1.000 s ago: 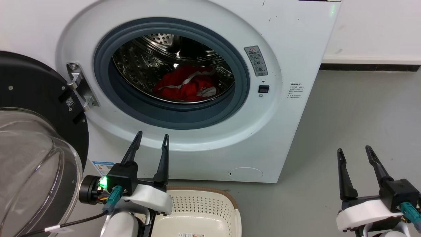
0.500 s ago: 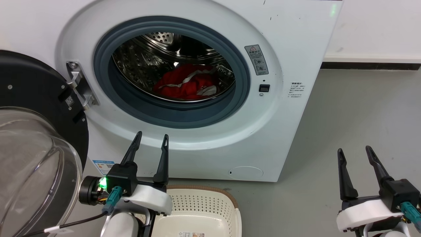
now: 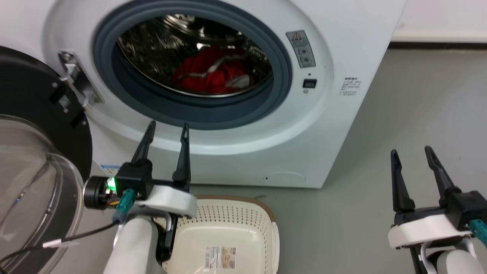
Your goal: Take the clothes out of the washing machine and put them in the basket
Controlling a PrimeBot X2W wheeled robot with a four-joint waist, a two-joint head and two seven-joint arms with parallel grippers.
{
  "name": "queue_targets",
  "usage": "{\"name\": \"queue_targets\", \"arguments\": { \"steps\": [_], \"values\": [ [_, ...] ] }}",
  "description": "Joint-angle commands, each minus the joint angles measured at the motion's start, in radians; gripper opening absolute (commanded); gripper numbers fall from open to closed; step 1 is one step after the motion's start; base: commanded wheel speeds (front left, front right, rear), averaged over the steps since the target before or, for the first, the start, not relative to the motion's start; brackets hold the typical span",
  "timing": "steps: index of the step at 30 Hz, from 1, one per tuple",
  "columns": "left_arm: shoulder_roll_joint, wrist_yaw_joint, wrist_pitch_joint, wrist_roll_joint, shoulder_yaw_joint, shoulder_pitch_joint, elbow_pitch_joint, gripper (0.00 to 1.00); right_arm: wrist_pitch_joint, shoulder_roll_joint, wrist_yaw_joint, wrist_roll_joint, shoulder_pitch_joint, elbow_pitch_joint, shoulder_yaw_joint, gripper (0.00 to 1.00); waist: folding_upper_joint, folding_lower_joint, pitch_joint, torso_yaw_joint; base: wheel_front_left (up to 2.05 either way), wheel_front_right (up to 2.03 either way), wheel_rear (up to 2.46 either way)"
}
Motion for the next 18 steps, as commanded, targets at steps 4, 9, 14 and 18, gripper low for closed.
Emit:
{"name": "queue_targets", "arguments": {
  "steps": [4,9,14,18],
  "values": [
    [0.000,0.025,-0.003,0.002,0.010,-0.080,0.022,1.00,-0.005,0.001,0.000,0.014,-0.052,-0.027,0.009,1.00,-0.0001,0.0000,0.113,-0.020,0.00,0.00,0.00],
    [0.004,0.040,-0.003,0.020,0.031,-0.171,0.070,1.00,-0.010,0.001,0.000,0.017,-0.103,-0.053,0.021,1.00,-0.0001,0.0000,0.221,-0.043,0.00,0.00,0.00],
    [0.014,0.048,-0.003,0.028,0.049,-0.279,0.130,1.00,-0.016,0.001,0.000,0.024,-0.157,-0.077,0.036,1.00,-0.0001,0.0000,0.333,-0.065,0.00,0.00,0.00],
    [0.030,0.053,-0.003,0.031,0.067,-0.368,0.196,1.00,-0.017,0.001,0.000,0.033,-0.194,-0.079,0.057,1.00,-0.0001,0.0000,0.407,-0.089,0.00,0.00,0.00]
  ]
}}
